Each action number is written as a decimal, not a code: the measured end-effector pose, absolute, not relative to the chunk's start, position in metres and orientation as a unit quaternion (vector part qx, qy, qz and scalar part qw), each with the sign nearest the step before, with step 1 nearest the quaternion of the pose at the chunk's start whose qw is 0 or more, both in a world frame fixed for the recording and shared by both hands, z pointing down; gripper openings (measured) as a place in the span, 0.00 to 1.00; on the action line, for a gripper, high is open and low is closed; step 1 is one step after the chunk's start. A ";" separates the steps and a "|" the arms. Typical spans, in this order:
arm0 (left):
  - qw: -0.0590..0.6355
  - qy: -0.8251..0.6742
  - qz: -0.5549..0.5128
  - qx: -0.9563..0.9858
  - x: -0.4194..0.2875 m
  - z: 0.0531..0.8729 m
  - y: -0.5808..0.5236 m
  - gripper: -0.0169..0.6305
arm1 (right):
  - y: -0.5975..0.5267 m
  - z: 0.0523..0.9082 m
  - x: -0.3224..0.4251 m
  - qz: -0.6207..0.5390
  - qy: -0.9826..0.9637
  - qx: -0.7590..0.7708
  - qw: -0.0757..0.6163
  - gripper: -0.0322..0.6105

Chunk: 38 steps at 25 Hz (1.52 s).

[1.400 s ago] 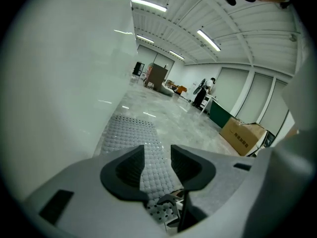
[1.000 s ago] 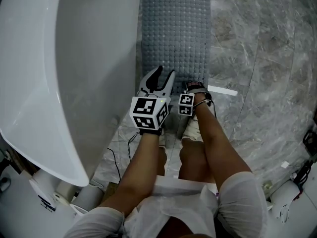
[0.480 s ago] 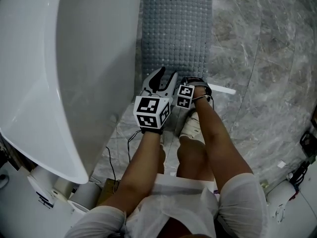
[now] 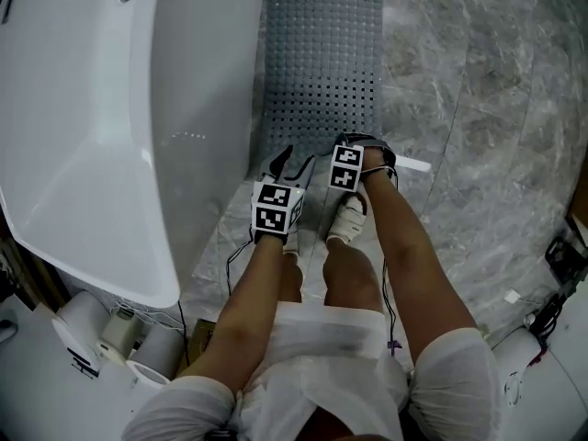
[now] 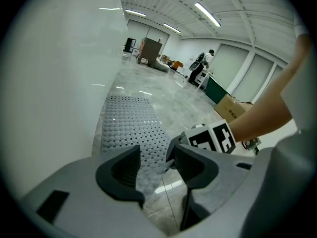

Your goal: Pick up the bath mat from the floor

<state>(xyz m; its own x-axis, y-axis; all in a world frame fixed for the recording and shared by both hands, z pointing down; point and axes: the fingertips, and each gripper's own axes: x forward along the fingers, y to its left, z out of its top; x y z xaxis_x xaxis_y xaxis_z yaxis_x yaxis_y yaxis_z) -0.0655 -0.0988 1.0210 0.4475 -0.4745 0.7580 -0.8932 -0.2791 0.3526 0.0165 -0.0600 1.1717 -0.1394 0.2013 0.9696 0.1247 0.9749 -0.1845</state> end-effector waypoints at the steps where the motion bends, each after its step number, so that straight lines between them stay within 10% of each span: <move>1: 0.388 -0.439 0.280 0.761 -0.063 1.020 -0.099 0.37 | -0.060 1.163 0.020 0.028 -0.753 -0.114 0.648 0.15; 23: 0.247 0.003 0.598 0.763 -0.053 1.040 -0.064 0.59 | -0.105 1.006 0.019 0.077 -0.744 -0.218 0.627 0.15; 31: 0.163 0.034 0.618 0.768 -0.064 0.997 -0.069 0.09 | -0.086 0.964 0.021 0.090 -0.755 -0.210 0.615 0.14; 38: 0.163 0.060 0.622 0.763 -0.056 0.918 -0.054 0.07 | -0.070 0.891 0.030 0.101 -0.758 -0.184 0.617 0.14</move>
<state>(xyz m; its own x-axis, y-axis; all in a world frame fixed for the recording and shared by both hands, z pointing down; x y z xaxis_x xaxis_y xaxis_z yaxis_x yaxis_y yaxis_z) -0.0561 -0.0543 0.9183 0.2182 0.2943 0.9305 -0.1105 -0.9399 0.3231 0.0300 -0.0700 0.8911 -0.1700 0.4028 0.8994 0.1541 0.9123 -0.3795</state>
